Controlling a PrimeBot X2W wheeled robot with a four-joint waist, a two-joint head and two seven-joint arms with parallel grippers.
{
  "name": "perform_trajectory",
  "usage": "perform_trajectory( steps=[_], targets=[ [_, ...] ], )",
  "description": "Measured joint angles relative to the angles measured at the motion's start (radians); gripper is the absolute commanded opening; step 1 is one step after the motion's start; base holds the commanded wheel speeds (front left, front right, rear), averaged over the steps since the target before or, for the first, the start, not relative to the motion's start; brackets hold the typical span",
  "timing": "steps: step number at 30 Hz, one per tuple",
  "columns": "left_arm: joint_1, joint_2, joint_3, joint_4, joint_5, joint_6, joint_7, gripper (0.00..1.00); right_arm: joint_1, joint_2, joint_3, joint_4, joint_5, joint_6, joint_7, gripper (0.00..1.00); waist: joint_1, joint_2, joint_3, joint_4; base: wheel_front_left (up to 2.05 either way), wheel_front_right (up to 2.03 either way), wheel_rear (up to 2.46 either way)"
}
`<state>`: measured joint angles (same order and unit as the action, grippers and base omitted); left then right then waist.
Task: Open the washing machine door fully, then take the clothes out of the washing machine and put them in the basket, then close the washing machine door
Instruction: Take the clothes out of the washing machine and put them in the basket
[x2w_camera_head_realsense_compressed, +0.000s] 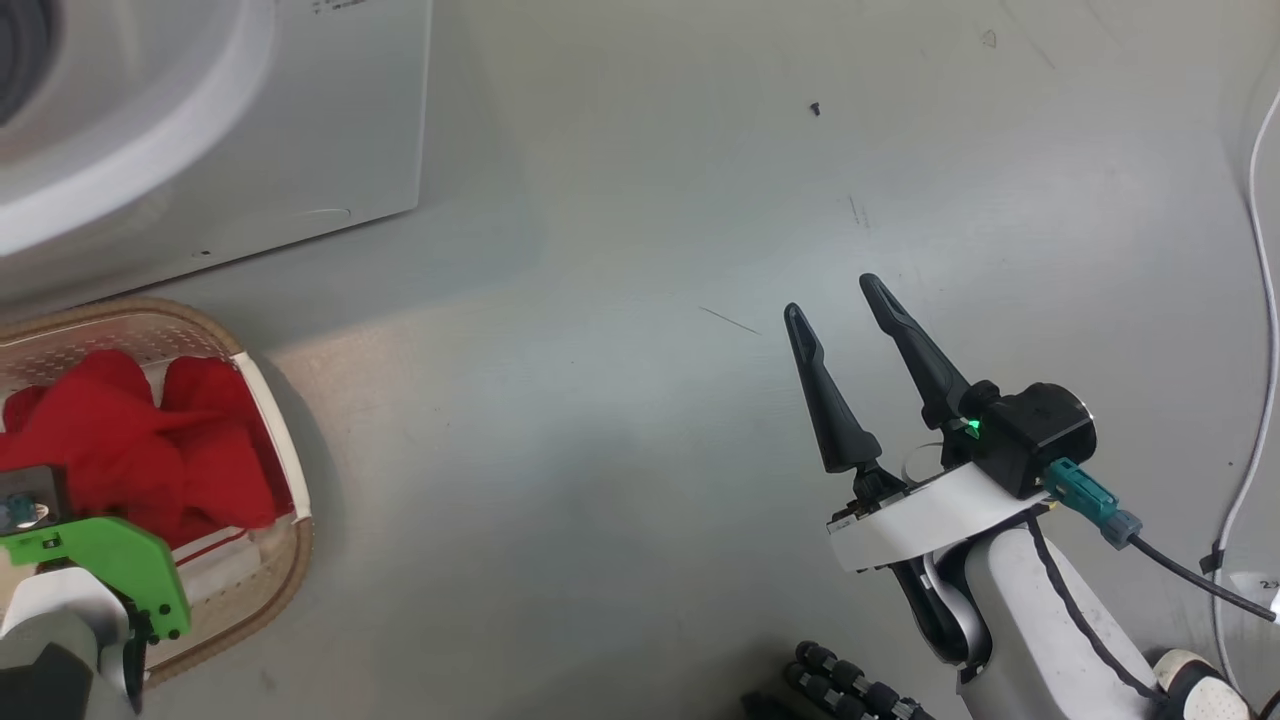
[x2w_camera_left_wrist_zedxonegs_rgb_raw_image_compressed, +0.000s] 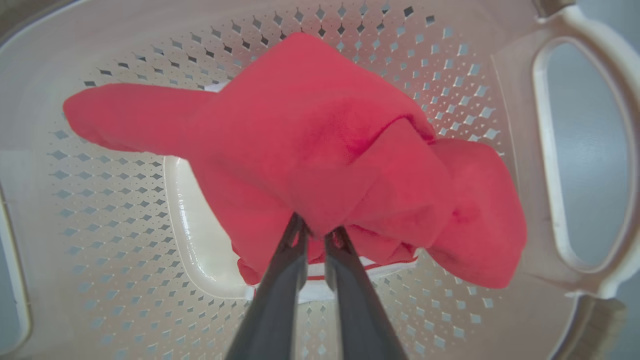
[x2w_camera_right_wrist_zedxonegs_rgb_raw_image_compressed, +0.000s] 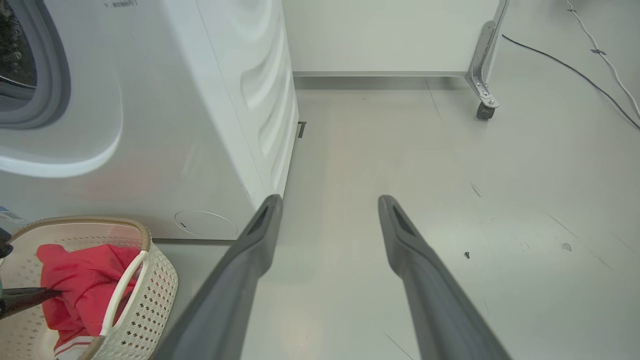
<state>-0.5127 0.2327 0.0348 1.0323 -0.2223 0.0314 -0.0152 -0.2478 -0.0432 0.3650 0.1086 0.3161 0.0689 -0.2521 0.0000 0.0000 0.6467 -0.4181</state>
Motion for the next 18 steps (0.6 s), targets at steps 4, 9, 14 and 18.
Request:
perform_trajectory(
  steps=[4,9,14,18],
  targets=[
    [0.0,-0.008,0.001,0.028,-0.006,-0.002,-0.012,1.0,-0.002,0.0,-0.002,0.0,0.0,0.0,0.0,1.0,0.0,0.0,-0.017,0.012,0.0,0.0,0.0],
    [0.001,-0.019,-0.002,0.047,-0.006,-0.01,-0.036,1.0,-0.012,0.0,-0.008,0.0,0.0,0.0,0.0,1.0,0.0,0.0,-0.043,0.025,0.0,0.0,0.0],
    [0.007,-0.036,0.0,0.063,-0.01,-0.02,-0.075,1.0,-0.013,0.0,-0.011,0.007,0.0,0.0,0.0,1.0,0.0,0.0,-0.087,0.044,0.0,0.0,0.0],
    [0.015,-0.061,0.004,0.061,-0.029,-0.03,-0.126,1.0,-0.013,-0.001,-0.023,0.022,0.0,0.0,0.0,1.0,0.0,0.0,-0.13,0.063,0.0,0.0,0.0]
  ],
)
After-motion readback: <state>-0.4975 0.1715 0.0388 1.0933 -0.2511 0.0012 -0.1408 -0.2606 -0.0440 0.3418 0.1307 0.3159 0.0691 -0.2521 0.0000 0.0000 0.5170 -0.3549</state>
